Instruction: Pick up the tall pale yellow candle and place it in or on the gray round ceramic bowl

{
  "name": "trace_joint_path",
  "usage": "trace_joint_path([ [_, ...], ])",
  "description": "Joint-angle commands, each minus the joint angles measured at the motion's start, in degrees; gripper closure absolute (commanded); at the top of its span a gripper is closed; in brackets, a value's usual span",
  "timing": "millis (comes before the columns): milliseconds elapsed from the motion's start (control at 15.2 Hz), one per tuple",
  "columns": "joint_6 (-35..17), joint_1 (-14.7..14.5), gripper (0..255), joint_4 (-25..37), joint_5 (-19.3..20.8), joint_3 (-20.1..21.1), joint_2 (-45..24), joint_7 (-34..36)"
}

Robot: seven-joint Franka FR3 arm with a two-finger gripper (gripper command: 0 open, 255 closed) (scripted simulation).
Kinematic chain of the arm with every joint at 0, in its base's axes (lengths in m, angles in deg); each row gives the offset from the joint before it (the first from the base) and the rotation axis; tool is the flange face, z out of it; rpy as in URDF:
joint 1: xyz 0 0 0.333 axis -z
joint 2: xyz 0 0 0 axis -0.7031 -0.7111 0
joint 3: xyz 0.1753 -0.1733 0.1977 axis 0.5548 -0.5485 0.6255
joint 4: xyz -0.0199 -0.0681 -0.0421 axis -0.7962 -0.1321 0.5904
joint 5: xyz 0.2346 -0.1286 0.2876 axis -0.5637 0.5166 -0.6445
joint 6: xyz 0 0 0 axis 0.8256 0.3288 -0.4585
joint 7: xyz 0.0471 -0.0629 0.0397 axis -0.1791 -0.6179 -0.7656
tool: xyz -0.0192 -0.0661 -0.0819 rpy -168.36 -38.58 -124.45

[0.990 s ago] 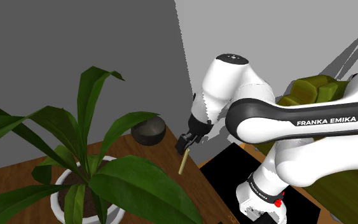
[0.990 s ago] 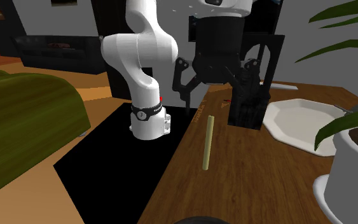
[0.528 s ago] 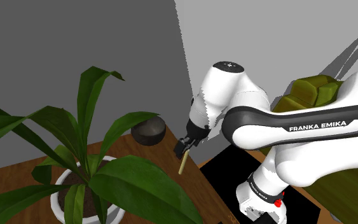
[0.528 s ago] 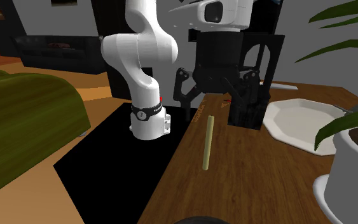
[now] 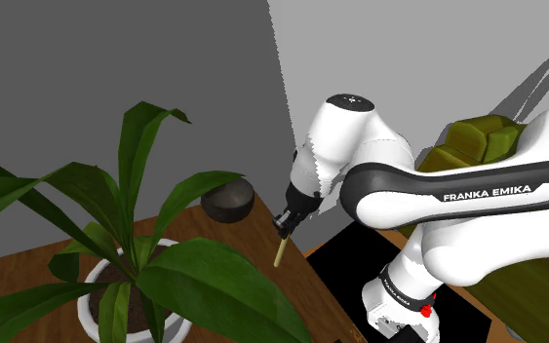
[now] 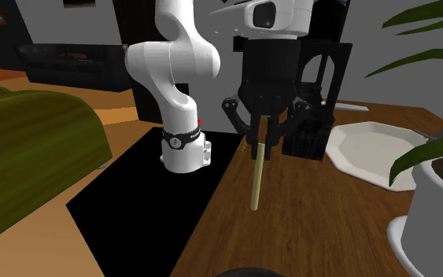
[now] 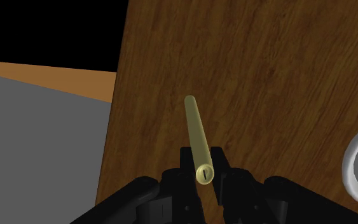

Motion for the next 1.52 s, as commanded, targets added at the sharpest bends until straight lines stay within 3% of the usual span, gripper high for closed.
trace_joint_path([
  [0, 0.0, 0.0, 255, 0.0, 0.0, 0.0, 0.0, 0.0],
  [264, 0.0, 0.0, 255, 0.0, 0.0, 0.0, 0.0, 0.0],
  [1452, 15.53, 0.93, 255, 10.9, 3.71, -5.01, 4.68, -0.09],
])
